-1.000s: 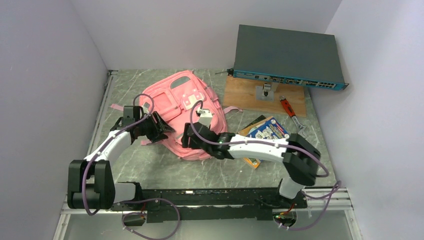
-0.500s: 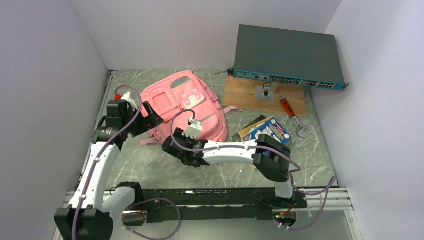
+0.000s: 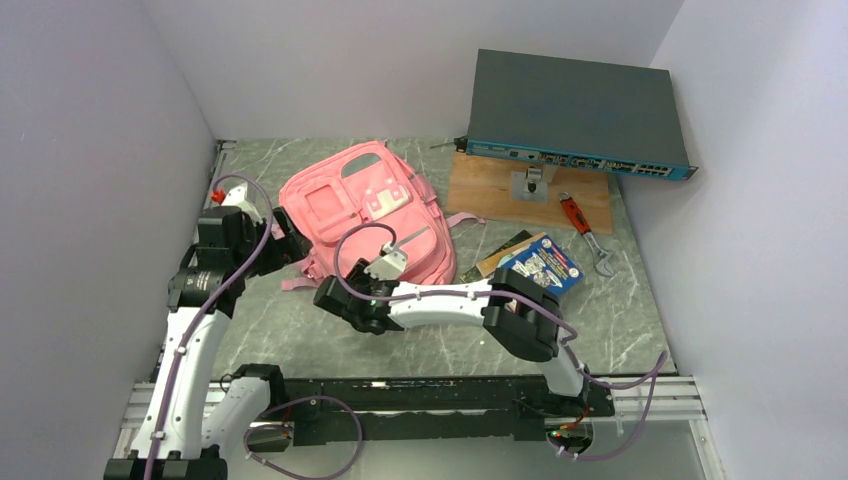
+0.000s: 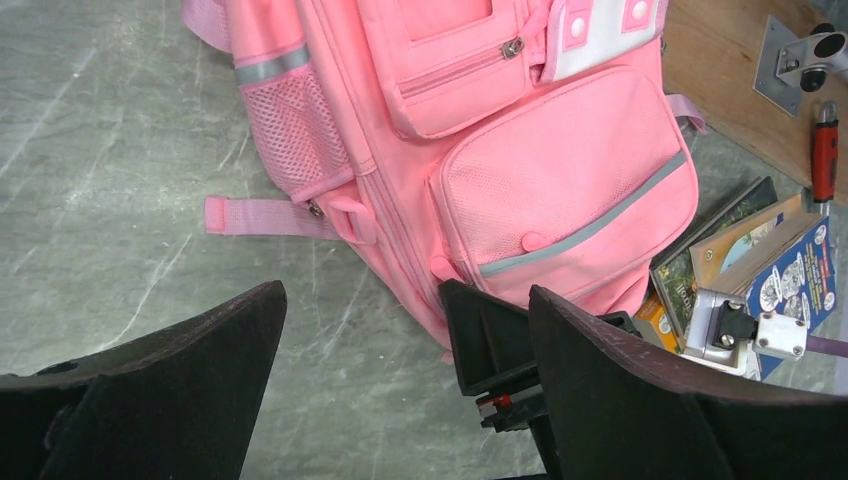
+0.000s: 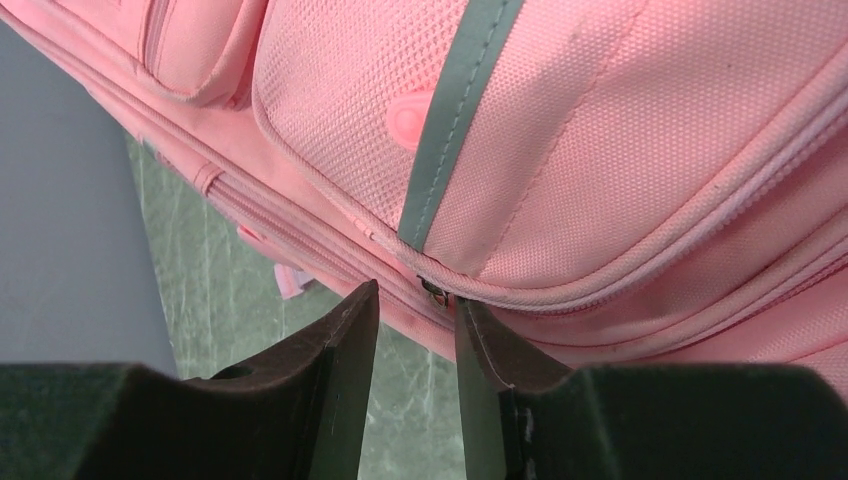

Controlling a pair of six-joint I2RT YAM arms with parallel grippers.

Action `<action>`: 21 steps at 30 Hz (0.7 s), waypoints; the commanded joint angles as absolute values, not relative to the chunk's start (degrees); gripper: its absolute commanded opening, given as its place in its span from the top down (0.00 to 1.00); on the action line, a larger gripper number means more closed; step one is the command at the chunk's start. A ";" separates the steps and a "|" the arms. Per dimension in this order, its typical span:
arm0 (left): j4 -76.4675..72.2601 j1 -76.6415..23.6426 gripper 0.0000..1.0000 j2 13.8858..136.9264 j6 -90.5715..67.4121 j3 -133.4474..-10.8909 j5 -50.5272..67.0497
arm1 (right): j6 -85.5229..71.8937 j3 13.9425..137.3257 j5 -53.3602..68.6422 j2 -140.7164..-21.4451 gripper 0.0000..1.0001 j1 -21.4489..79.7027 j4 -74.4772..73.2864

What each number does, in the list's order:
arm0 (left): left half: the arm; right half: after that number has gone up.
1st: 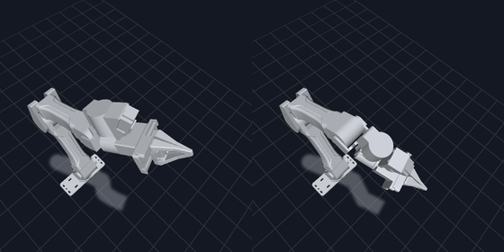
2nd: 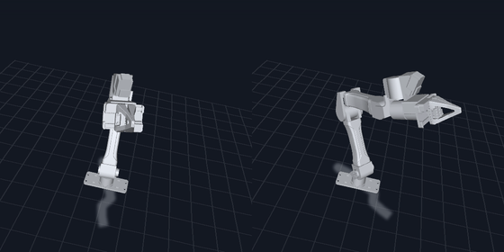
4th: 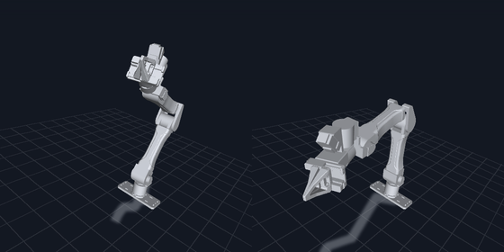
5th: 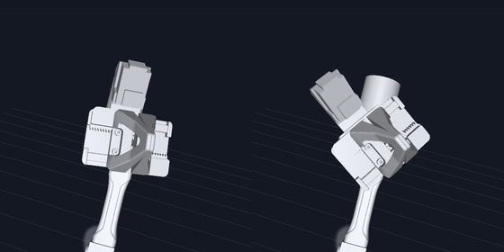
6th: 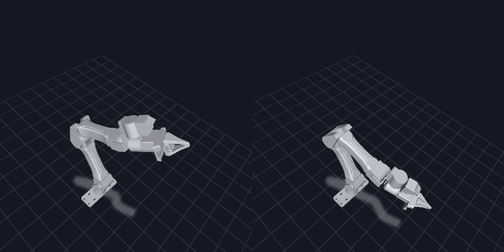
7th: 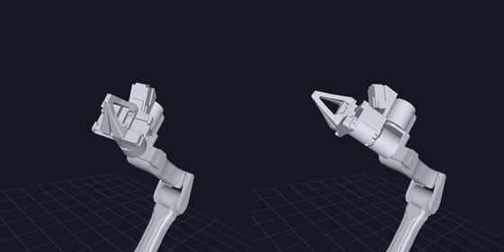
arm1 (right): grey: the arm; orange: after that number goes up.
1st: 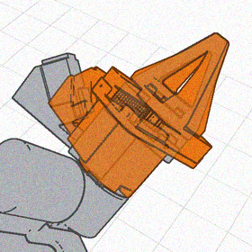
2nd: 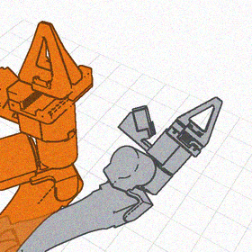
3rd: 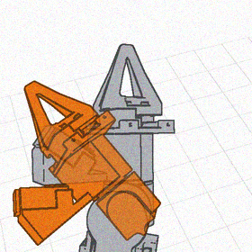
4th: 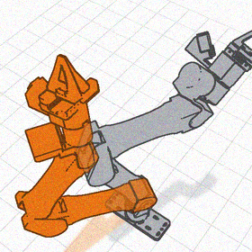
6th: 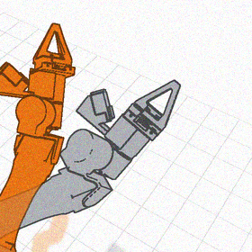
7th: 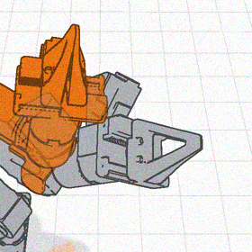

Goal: Pack the student bag
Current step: Zip the student bag at the center of the board.

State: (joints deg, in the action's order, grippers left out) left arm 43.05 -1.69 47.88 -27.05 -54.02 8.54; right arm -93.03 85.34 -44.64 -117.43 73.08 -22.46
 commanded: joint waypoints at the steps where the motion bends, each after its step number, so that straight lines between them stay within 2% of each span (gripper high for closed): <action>1: 43.59 -1.57 0.04 45.91 -24.92 -55.33 7.56 | -97.86 86.79 -53.21 -118.94 0.64 72.86 -23.84; 7: 43.04 -1.58 0.04 45.55 -25.53 -53.03 9.21 | -100.58 90.77 -56.39 -121.88 0.64 72.16 -29.89; 14: 41.77 -1.58 0.05 44.89 -25.82 -51.69 9.29 | -103.87 90.58 -60.89 -123.37 0.71 71.72 -28.75; 19: 41.53 -1.52 0.05 45.00 -26.00 -50.96 9.82 | -103.01 88.66 -61.48 -123.16 0.61 71.80 -25.53; 21: 41.28 -1.56 0.05 44.72 -26.02 -50.32 9.78 | -106.50 89.16 -60.99 -123.30 0.62 71.72 -29.23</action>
